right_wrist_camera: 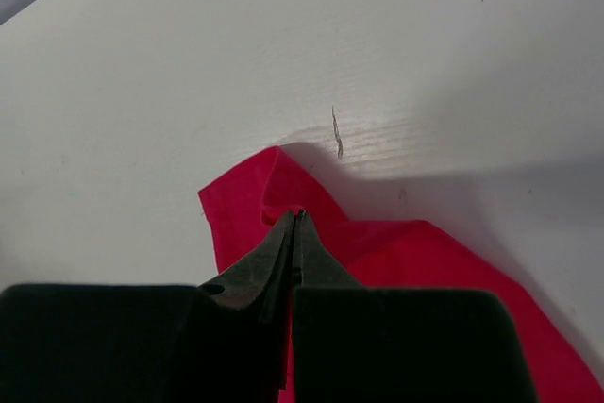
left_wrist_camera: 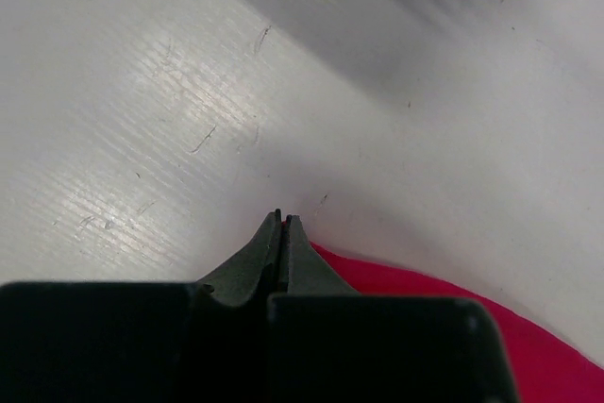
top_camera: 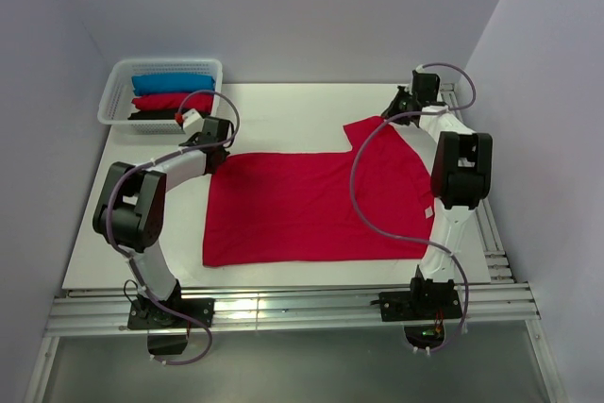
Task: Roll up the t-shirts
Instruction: Fold the tshirt
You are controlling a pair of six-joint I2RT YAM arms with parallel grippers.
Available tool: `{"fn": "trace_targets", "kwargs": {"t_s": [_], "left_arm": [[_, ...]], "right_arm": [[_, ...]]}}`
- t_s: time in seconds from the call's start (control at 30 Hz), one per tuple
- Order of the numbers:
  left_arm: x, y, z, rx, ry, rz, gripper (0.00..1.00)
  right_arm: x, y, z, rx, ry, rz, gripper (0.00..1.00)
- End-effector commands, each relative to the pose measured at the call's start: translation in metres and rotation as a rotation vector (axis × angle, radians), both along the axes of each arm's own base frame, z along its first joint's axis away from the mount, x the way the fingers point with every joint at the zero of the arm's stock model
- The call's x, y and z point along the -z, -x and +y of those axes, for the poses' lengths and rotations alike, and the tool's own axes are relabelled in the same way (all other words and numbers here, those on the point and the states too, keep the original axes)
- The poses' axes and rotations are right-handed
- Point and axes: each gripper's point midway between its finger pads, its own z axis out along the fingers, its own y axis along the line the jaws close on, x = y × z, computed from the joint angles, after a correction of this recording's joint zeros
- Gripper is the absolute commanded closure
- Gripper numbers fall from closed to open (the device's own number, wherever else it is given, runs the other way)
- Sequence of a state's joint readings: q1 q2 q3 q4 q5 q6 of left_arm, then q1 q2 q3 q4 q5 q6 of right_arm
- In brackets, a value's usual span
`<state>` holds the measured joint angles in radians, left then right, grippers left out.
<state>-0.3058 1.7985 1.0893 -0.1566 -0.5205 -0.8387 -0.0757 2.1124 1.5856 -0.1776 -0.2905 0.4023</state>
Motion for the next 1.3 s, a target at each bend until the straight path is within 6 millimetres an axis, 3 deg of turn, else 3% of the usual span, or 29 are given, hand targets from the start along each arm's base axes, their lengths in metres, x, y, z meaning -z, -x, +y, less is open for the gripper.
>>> {"fn": "trace_targets", "kwargs": {"t_s": [0.0,0.03,0.23,0.63,1.27], "left_arm": [[-0.011,0.005,0.006,-0.046,-0.008,-0.026,1.0],[-0.01,0.006,0.007,-0.051,-0.01,-0.026,1.0],[-0.009,0.008,0.012,-0.067,-0.016,-0.058,1.0],[-0.042,0.009,0.002,0.02,0.01,-0.208,1.0],[-0.049,0.025,0.006,0.0,0.01,-0.23,1.0]], "right_arm": [[-0.049,0.001,0.004,0.008,-0.019,-0.109,1.0],[-0.056,0.004,0.003,0.017,-0.017,-0.122,1.0],[-0.056,0.03,-0.001,0.069,-0.018,-0.095,1.0],[-0.052,0.063,-0.004,0.111,-0.034,-0.07,1.0],[-0.089,0.099,-0.018,0.153,-0.067,-0.128,1.0]]}}
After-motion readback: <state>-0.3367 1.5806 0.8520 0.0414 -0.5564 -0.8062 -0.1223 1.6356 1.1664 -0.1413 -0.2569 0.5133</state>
